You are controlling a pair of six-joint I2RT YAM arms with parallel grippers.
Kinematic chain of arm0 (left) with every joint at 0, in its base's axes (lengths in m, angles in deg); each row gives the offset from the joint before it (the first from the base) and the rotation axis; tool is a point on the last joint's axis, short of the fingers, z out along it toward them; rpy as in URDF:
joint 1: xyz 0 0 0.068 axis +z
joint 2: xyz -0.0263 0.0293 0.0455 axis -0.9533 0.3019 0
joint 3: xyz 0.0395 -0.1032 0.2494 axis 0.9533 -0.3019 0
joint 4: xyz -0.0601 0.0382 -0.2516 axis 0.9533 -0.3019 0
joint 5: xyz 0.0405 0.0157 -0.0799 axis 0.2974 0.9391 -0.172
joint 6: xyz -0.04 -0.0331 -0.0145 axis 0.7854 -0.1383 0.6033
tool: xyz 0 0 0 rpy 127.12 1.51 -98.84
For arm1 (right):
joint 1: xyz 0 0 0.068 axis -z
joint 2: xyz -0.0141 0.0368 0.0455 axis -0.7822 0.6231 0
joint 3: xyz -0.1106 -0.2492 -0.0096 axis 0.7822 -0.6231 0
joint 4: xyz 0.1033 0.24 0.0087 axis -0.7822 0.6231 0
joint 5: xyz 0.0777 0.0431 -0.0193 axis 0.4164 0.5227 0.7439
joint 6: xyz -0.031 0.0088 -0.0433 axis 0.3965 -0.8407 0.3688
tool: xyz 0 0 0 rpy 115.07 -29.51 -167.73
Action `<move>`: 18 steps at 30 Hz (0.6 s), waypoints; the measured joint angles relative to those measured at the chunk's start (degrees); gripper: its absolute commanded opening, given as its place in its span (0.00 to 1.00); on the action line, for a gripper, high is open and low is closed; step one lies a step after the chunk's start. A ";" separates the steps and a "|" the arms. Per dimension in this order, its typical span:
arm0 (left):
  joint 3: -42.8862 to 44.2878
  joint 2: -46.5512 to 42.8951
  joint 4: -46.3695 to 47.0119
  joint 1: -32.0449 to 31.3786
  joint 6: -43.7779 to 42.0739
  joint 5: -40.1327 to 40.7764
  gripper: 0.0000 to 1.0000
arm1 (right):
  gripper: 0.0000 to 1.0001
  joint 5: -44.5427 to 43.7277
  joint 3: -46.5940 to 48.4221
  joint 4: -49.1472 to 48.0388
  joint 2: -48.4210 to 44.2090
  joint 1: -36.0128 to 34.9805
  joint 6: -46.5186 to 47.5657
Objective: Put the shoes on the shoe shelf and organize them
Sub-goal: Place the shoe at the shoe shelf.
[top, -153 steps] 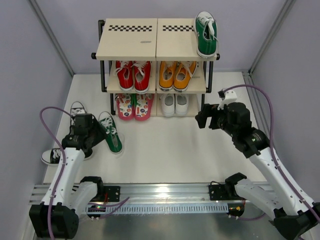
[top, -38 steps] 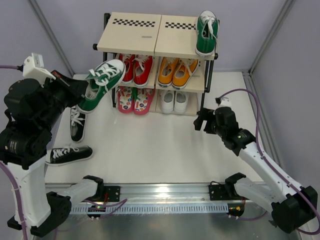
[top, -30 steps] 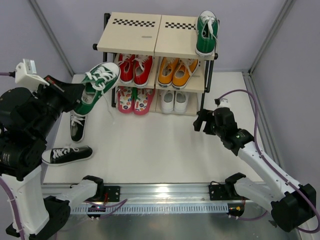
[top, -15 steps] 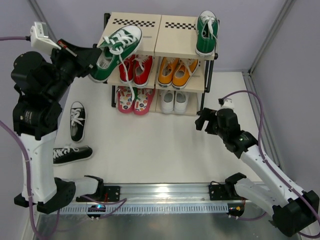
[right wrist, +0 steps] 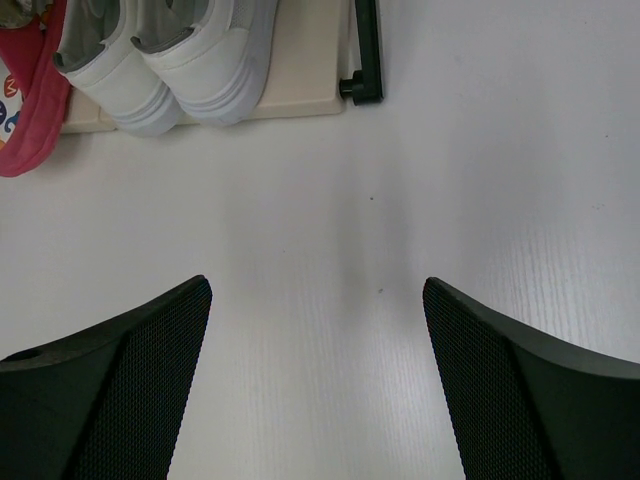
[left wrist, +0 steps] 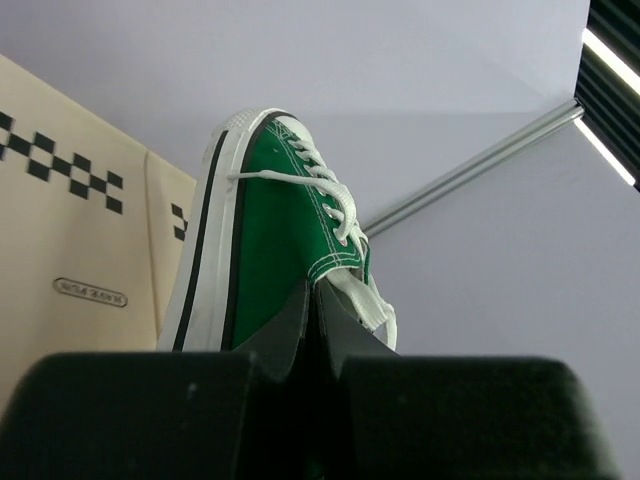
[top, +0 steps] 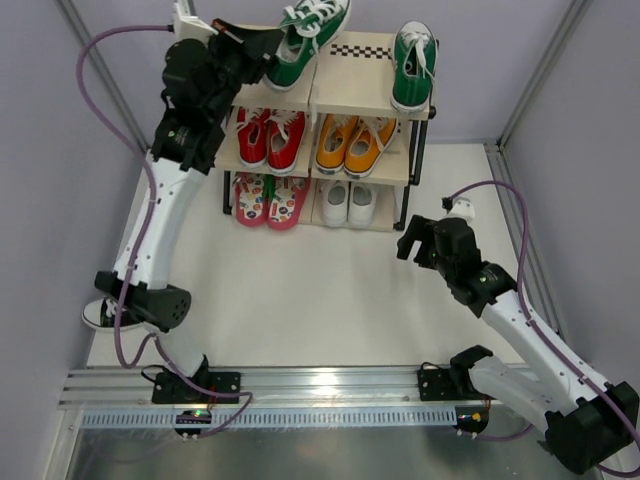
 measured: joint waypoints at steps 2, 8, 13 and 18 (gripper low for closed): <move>1.84 3.98 2.21 -2.47 1.16 2.82 0.00 | 0.91 -0.61 0.00 0.37 -0.17 0.02 0.00; 3.98 11.85 6.19 -7.85 4.11 9.11 0.00 | 0.91 -1.29 0.00 1.79 -1.57 0.02 -0.04; 5.14 14.34 7.43 -10.38 5.11 14.75 0.00 | 0.91 -2.08 0.00 2.58 -3.93 0.02 -0.24; 6.91 14.91 9.77 -13.38 5.92 21.16 0.00 | 0.91 -2.36 0.00 2.86 -4.37 0.02 -0.24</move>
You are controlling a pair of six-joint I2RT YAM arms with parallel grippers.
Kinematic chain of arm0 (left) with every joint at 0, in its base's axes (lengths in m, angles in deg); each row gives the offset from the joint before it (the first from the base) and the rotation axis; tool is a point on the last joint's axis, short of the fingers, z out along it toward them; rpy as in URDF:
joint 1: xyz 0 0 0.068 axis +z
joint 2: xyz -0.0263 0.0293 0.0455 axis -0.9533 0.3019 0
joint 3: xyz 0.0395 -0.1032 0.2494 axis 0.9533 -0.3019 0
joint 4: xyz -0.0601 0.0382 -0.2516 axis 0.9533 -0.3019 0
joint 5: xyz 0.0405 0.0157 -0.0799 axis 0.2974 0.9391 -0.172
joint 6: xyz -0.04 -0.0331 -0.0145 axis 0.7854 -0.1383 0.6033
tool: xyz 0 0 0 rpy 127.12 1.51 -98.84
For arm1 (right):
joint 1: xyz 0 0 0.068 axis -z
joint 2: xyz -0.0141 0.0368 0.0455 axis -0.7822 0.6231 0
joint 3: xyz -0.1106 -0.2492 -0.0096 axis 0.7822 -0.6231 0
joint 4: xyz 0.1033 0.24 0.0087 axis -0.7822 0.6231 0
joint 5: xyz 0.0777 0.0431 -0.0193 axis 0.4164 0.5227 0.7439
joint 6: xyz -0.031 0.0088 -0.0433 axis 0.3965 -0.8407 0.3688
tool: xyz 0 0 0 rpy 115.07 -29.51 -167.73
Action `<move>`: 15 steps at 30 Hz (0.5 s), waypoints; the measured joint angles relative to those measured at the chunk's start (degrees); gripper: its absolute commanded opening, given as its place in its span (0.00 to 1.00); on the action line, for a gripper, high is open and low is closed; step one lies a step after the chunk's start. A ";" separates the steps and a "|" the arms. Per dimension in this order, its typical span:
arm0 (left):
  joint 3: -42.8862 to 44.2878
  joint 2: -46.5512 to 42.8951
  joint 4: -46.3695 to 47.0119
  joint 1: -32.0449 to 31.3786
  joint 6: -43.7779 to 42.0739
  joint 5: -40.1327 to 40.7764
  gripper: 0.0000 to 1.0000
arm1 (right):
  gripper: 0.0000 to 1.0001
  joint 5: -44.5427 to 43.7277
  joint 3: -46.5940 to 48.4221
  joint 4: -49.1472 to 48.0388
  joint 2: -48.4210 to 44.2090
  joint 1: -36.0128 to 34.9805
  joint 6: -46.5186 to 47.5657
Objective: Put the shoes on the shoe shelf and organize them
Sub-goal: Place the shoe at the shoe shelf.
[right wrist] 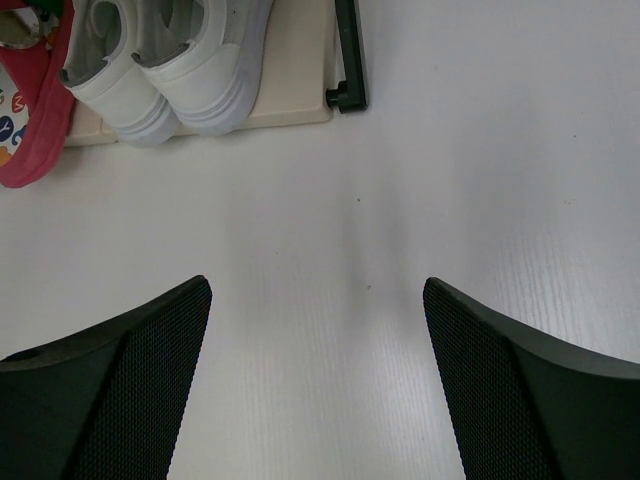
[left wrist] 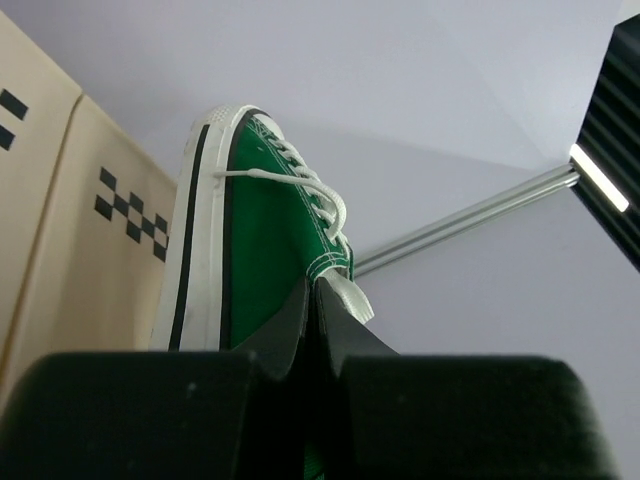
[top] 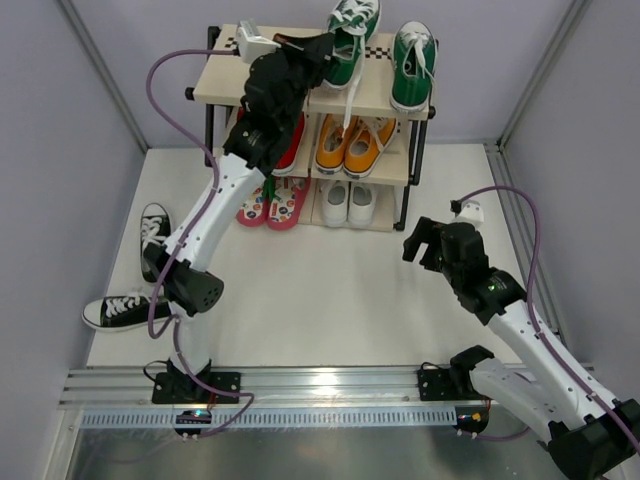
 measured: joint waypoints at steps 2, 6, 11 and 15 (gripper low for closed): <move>0.37 0.17 1.27 -1.16 0.46 1.84 0.00 | 0.91 0.00 0.00 0.13 0.00 0.00 0.00; 2.03 1.99 3.41 -2.86 1.46 3.80 0.00 | 0.91 -0.02 0.00 0.15 0.00 0.00 0.07; 3.48 5.14 4.04 -4.39 2.86 5.95 0.00 | 0.91 -0.42 0.00 0.57 -0.02 0.00 0.48; 3.48 6.54 3.82 -5.84 3.23 9.49 0.00 | 0.91 -0.55 0.00 0.87 -0.04 0.00 0.68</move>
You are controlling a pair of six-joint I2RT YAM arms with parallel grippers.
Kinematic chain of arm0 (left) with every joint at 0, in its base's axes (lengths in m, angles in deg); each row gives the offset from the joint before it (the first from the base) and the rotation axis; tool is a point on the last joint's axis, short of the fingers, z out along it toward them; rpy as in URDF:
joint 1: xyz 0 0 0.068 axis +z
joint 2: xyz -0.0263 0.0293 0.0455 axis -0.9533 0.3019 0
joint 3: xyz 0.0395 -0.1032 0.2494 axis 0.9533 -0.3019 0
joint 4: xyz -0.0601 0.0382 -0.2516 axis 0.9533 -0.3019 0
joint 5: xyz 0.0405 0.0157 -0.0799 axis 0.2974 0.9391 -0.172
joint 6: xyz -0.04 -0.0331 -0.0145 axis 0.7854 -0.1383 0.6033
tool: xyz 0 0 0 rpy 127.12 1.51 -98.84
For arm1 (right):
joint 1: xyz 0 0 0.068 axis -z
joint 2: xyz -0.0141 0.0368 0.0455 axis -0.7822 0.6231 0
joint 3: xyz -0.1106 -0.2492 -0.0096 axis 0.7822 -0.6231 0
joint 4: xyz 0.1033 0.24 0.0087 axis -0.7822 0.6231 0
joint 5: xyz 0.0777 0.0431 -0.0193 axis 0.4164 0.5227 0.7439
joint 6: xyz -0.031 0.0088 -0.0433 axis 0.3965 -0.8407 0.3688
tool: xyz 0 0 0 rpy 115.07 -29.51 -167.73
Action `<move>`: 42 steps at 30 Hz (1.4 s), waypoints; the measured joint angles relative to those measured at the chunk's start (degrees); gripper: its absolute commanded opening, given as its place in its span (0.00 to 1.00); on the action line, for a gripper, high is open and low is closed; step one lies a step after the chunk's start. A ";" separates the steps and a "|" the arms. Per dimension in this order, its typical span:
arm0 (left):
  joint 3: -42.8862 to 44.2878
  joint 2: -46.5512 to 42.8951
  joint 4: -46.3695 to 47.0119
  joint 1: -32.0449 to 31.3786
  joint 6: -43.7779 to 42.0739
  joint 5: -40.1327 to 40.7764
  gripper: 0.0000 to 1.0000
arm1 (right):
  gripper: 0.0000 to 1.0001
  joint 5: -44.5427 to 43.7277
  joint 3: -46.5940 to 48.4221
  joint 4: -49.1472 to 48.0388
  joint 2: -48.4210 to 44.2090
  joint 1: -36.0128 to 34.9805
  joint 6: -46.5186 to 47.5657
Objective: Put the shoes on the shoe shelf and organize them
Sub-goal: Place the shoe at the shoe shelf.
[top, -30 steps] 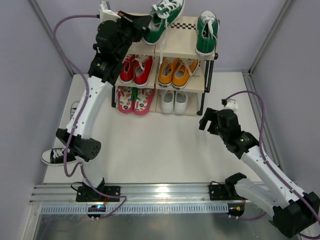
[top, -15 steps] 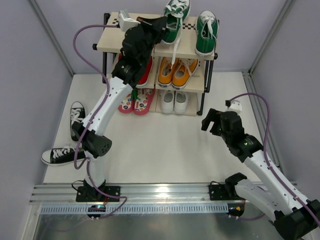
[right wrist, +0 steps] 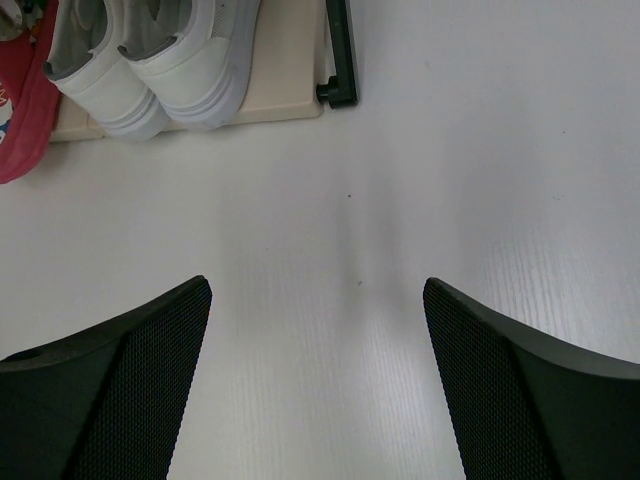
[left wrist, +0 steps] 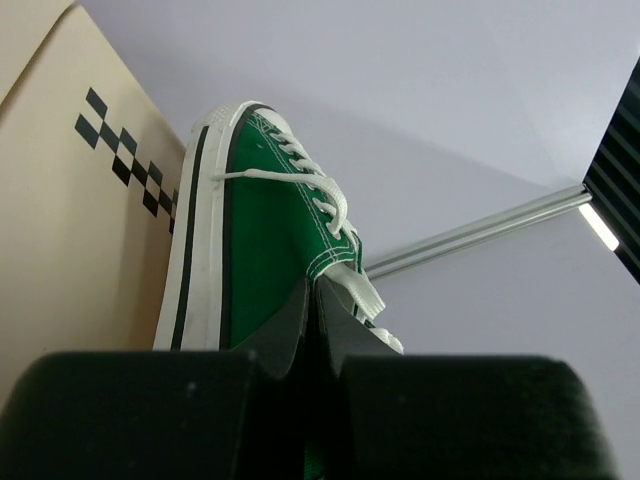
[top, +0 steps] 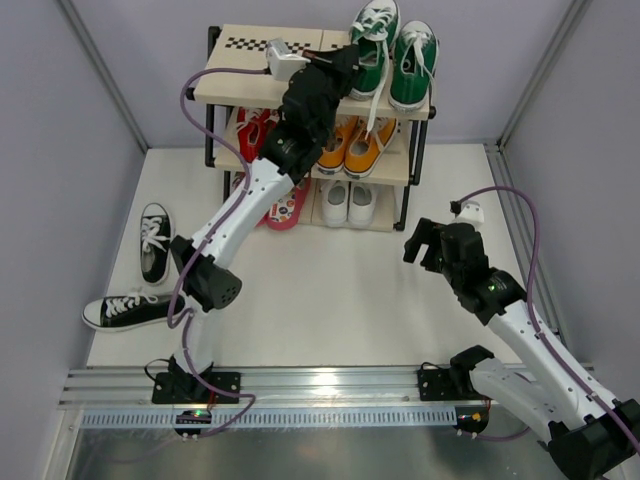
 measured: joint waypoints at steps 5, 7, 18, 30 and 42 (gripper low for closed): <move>0.00 0.09 1.05 -2.21 -0.26 3.72 0.00 | 0.91 0.02 -0.09 0.46 -0.72 0.00 0.04; 0.00 0.09 1.44 -3.04 -0.33 4.76 0.00 | 0.91 0.02 -0.42 0.52 -1.53 0.00 0.04; -0.13 0.09 1.95 -3.87 0.59 6.34 0.00 | 0.91 0.00 -2.10 1.07 -3.76 -0.02 0.04; -8.20 -3.04 4.00 -3.78 2.14 7.82 0.13 | 0.91 0.07 -2.64 1.66 -4.61 0.00 0.26; -10.01 -10.01 5.42 -3.80 -10.05 4.98 0.93 | 0.91 2.01 -2.86 1.64 -4.57 0.00 0.28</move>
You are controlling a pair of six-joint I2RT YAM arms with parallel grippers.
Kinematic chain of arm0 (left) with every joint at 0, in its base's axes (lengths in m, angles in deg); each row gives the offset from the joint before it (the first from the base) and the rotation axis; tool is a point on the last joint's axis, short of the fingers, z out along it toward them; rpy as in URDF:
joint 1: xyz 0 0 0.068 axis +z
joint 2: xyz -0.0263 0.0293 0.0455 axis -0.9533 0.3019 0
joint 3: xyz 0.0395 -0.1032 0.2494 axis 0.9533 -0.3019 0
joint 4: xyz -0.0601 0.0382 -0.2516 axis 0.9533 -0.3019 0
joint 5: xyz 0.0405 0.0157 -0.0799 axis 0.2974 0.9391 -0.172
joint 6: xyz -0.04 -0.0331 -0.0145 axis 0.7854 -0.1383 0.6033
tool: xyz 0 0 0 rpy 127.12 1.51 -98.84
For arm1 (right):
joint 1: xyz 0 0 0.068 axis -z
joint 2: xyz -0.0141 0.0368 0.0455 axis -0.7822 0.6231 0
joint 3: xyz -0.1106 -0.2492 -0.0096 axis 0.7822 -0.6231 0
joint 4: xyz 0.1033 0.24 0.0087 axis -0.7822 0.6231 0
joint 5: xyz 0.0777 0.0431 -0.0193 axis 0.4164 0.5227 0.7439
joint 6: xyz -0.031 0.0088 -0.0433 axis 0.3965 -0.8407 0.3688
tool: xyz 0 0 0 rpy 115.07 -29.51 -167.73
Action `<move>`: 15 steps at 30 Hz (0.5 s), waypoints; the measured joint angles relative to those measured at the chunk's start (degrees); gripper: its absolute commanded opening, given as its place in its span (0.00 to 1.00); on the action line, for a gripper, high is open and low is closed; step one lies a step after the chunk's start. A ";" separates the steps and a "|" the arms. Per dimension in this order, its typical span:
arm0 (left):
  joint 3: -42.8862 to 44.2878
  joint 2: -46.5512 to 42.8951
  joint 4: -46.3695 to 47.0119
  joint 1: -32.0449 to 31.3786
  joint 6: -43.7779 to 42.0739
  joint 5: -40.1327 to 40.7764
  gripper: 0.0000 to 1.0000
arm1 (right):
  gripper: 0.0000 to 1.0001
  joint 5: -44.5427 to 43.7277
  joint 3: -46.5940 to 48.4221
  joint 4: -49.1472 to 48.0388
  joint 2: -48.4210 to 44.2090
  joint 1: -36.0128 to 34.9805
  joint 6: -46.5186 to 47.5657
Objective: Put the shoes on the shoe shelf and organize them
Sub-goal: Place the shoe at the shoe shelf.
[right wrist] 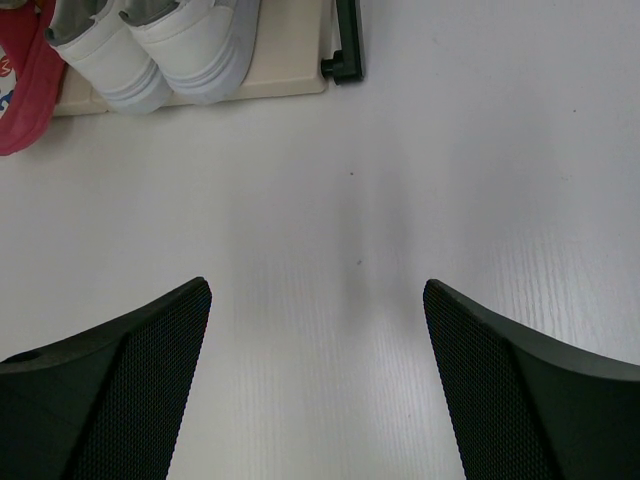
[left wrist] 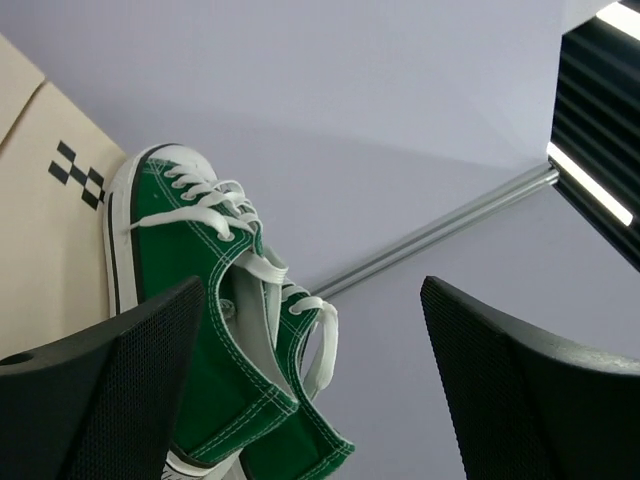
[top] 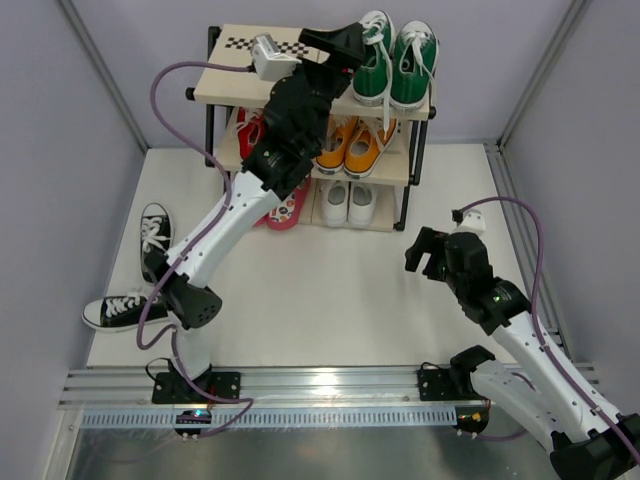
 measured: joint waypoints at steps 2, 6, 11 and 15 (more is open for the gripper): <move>0.00 -1.62 -0.55 0.42 -3.30 -1.66 0.95 | 0.91 0.33 0.00 0.00 0.02 0.00 -0.02; 0.00 -5.33 -5.05 1.20 -10.93 -3.74 0.99 | 0.91 0.83 0.02 0.20 0.09 0.00 -0.02; -2.60 -12.68 -15.08 1.44 -22.34 -4.31 0.99 | 0.91 0.76 2.36 2.36 -0.02 0.00 0.90; -13.62 -23.21 -23.67 1.42 -28.41 -3.78 0.99 | 0.91 0.76 7.80 3.15 -1.01 -0.02 3.32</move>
